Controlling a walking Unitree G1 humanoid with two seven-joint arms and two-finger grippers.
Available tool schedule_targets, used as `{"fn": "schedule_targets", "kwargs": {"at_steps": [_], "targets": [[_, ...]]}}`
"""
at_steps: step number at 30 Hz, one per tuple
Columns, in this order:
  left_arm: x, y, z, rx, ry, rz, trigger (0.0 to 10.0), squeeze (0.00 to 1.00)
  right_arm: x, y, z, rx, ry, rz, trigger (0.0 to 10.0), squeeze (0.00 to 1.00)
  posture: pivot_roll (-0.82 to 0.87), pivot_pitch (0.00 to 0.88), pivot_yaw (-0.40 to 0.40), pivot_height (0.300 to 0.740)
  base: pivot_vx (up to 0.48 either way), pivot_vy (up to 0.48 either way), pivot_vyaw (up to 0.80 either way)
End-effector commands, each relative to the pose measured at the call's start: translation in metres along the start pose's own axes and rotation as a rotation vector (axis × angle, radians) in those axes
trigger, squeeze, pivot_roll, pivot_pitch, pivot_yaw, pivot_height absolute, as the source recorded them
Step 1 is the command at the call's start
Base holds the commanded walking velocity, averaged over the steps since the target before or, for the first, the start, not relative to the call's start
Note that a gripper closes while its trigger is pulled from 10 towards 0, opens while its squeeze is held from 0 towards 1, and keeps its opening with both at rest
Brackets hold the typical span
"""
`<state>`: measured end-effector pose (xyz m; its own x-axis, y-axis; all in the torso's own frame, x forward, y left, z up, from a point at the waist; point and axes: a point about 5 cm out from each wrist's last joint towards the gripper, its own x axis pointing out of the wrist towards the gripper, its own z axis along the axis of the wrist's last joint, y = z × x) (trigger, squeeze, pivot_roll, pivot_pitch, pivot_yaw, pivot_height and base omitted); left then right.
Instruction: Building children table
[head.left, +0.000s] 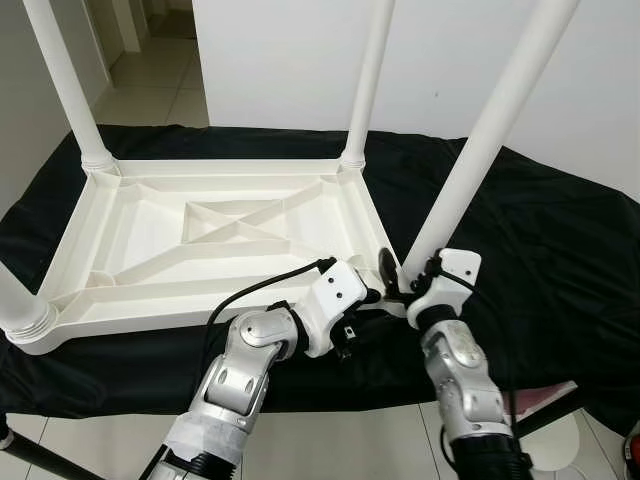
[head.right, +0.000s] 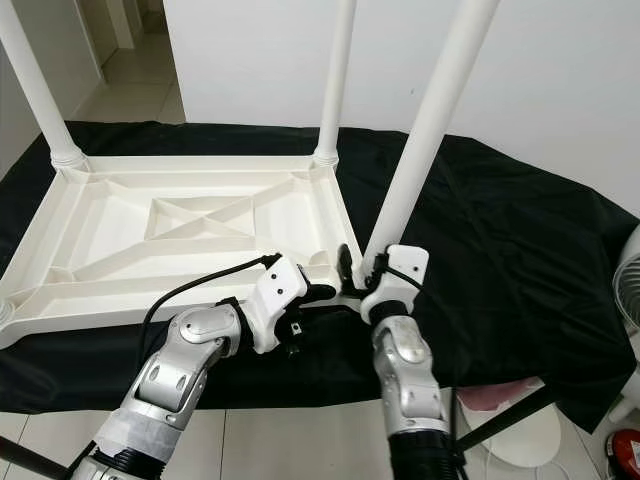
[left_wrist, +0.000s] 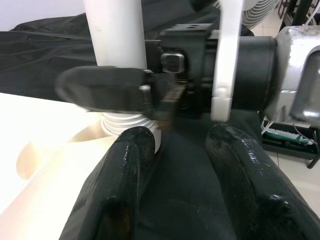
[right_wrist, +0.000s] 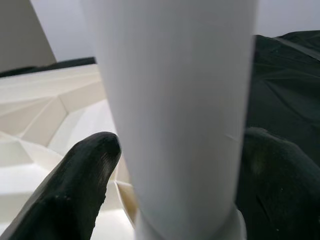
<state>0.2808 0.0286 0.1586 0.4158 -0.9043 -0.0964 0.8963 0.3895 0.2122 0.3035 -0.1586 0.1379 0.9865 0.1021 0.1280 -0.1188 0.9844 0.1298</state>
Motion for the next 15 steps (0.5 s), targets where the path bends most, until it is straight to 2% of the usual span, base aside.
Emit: {"fn": "schedule_targets", "kwargs": {"at_steps": [1, 5, 8, 9, 11, 15], "targets": [[-0.001, 0.006, 0.0, 0.007, 0.011, 0.139, 10.0, 0.0, -0.004, -0.007, 0.0, -0.02, 0.015, 0.051, 10.0, 0.0, 0.04, 0.015, -0.06, 0.74, 0.0, 0.0, 0.0], [-0.001, 0.006, 0.0, 0.008, 0.012, 0.137, 10.0, 0.0, -0.007, -0.016, 0.002, -0.057, 0.035, 0.136, 10.0, 0.0, 0.04, 0.017, -0.057, 0.74, 0.0, 0.0, 0.0], [-0.001, 0.006, 0.0, 0.007, 0.013, 0.133, 10.0, 0.0, -0.012, -0.025, 0.005, -0.144, 0.061, 0.319, 10.0, 0.0, 0.03, 0.021, -0.052, 0.74, 0.0, 0.0, 0.0], [-0.001, 0.006, 0.0, 0.007, 0.013, 0.133, 10.0, 0.0, -0.012, -0.025, 0.005, -0.144, 0.061, 0.319, 10.0, 0.0, 0.03, 0.021, -0.052, 0.74, 0.0, 0.0, 0.0], [-0.001, 0.006, 0.0, 0.006, 0.013, 0.131, 10.0, 0.0, -0.013, -0.029, 0.005, -0.168, 0.094, 0.416, 10.0, 0.0, 0.03, 0.021, -0.05, 0.74, 0.0, 0.0, 0.0], [-0.001, 0.007, 0.001, 0.007, 0.011, 0.129, 10.0, 0.0, -0.01, -0.031, 0.006, -0.186, 0.111, 0.461, 10.0, 0.0, 0.03, 0.021, -0.049, 0.74, 0.0, 0.0, 0.0]]}}
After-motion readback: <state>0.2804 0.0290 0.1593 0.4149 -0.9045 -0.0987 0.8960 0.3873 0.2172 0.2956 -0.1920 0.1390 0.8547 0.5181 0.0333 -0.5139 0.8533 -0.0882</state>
